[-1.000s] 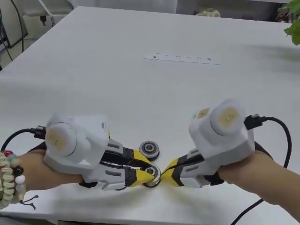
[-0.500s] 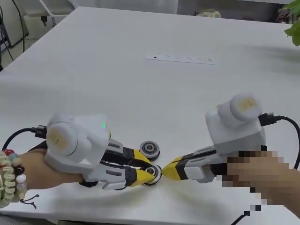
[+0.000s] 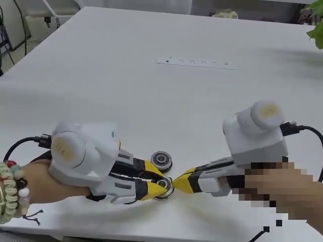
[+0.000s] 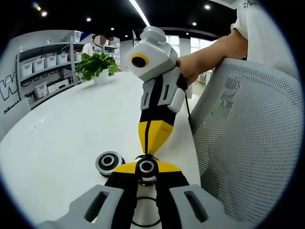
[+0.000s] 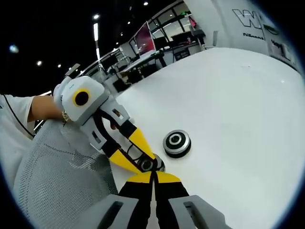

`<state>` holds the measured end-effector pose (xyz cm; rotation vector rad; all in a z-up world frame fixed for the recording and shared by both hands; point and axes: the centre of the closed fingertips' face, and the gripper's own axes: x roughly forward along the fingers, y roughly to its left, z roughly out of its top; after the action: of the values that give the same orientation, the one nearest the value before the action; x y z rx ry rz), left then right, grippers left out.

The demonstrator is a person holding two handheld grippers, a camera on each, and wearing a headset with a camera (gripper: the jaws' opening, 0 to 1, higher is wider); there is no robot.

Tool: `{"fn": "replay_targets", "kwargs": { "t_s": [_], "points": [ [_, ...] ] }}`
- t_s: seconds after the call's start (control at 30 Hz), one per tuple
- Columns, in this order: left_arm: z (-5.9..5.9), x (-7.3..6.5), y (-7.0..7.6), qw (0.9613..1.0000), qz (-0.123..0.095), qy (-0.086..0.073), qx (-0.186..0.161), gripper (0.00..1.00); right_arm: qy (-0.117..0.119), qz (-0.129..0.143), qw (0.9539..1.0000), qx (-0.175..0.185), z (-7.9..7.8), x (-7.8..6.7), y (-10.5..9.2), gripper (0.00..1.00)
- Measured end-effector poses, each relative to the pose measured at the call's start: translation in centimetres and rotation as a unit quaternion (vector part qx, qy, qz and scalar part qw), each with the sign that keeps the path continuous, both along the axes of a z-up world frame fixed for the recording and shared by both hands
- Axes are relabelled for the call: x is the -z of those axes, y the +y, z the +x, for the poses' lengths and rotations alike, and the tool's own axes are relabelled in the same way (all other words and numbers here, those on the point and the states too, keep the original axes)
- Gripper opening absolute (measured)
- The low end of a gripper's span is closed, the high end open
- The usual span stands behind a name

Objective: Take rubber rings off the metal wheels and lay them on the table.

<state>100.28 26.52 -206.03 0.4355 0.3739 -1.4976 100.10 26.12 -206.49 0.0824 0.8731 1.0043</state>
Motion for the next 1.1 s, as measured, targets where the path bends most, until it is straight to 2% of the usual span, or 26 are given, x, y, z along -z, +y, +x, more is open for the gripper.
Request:
{"fn": "replay_targets", "kwargs": {
  "t_s": [1.1],
  "points": [
    [0.14,0.08,-0.02,1.0000,-0.002,0.006,-0.007,0.08,-0.003,0.031,0.9995,-0.009,-0.13,-0.80,0.95,0.00]
  ]
}}
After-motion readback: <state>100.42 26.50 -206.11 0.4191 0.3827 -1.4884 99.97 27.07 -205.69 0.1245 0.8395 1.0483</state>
